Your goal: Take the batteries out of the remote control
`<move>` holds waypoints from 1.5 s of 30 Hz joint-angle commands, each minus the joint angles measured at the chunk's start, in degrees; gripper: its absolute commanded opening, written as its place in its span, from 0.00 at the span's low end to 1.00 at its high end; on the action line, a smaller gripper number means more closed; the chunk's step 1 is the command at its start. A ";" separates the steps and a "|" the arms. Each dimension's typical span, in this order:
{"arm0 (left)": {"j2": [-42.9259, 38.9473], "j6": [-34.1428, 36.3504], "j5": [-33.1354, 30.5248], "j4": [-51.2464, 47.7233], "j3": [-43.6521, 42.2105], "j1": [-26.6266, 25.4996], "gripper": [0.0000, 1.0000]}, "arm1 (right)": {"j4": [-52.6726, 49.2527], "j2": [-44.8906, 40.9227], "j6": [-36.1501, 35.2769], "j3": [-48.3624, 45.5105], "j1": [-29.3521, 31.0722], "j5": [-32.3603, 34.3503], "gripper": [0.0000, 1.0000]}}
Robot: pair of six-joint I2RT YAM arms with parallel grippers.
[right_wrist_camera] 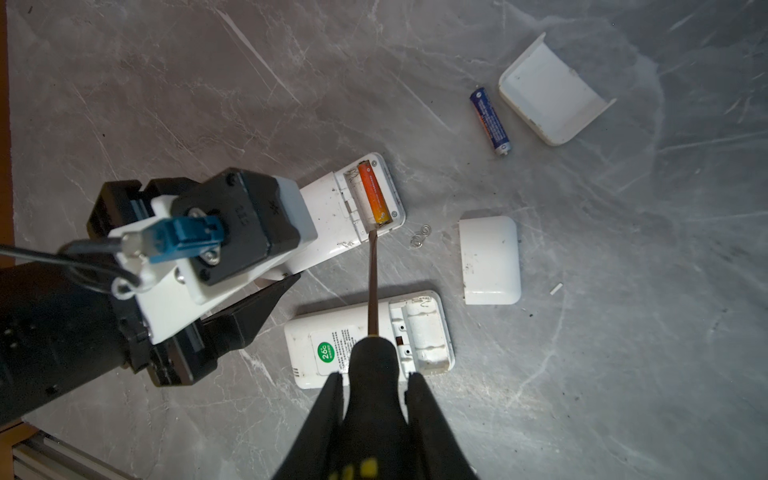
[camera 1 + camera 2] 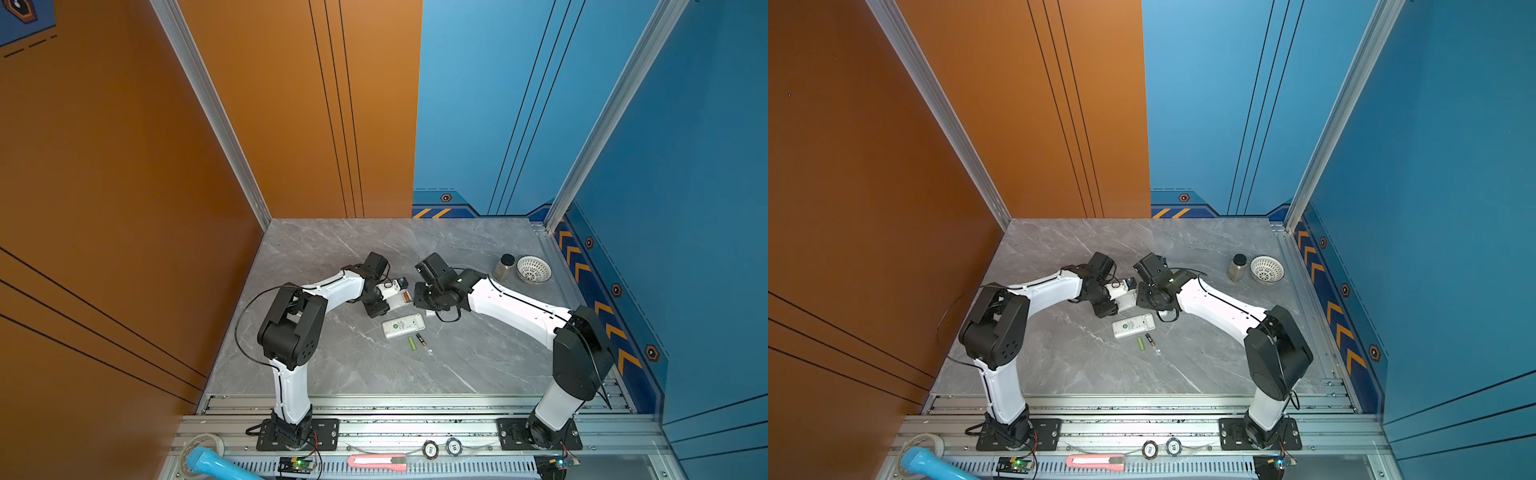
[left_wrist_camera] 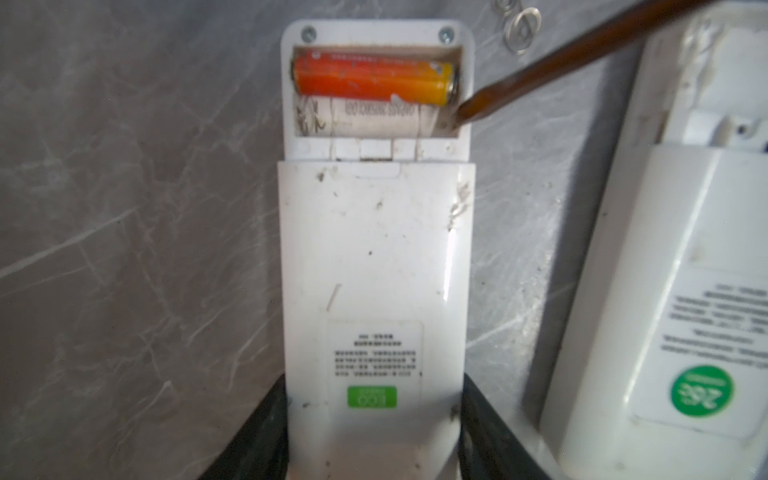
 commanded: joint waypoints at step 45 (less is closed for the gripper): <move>-1.42 1.29 -0.68 -1.42 -1.15 -1.34 0.00 | -1.18 -0.93 -1.91 2.32 1.13 2.84 0.00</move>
